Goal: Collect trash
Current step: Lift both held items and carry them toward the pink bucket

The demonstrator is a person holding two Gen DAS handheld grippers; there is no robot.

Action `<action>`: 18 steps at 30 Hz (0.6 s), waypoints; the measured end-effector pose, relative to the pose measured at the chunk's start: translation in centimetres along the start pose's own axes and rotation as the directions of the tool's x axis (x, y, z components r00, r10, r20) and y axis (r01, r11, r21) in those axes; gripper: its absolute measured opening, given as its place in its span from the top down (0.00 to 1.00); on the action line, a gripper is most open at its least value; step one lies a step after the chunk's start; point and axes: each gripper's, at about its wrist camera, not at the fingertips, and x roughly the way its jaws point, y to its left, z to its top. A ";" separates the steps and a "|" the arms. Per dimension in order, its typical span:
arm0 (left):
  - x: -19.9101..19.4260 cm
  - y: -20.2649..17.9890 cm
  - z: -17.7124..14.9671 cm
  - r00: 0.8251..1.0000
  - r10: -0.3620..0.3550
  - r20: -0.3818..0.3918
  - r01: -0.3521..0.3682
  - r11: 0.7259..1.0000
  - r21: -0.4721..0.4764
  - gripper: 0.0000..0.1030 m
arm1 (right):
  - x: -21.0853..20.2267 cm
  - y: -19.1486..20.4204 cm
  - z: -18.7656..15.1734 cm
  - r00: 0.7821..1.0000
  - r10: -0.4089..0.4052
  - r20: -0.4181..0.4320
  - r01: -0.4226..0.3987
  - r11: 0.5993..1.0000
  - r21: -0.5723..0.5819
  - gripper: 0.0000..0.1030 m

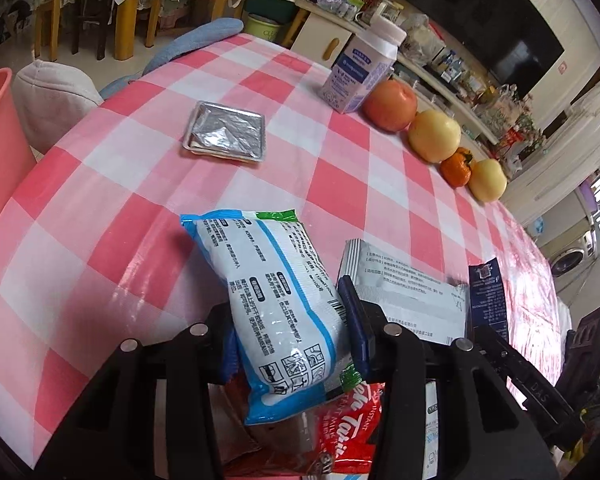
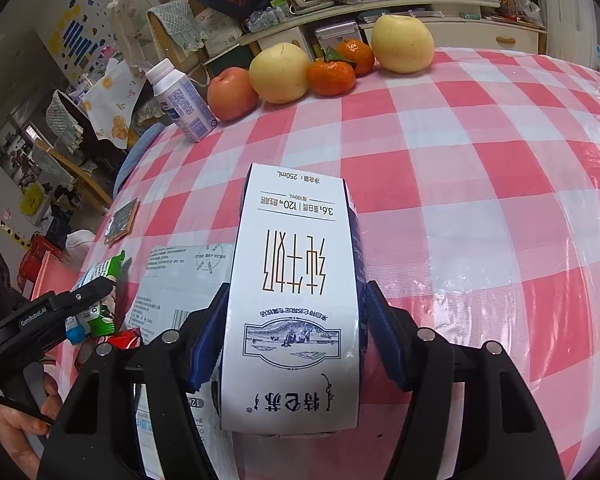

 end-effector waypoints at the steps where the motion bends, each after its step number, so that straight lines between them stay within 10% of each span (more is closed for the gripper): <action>1: -0.2 0.4 0.0 1.000 -0.005 0.004 0.005 1.000 -0.004 0.57 | -0.1 0.1 -0.2 1.000 0.003 0.004 -0.003 1.000 -0.004 0.36; 18: -6.2 5.4 3.0 0.983 0.030 0.179 -0.030 1.000 -0.003 0.57 | -3.9 4.9 0.0 0.987 0.100 0.124 -0.092 0.994 -0.064 0.37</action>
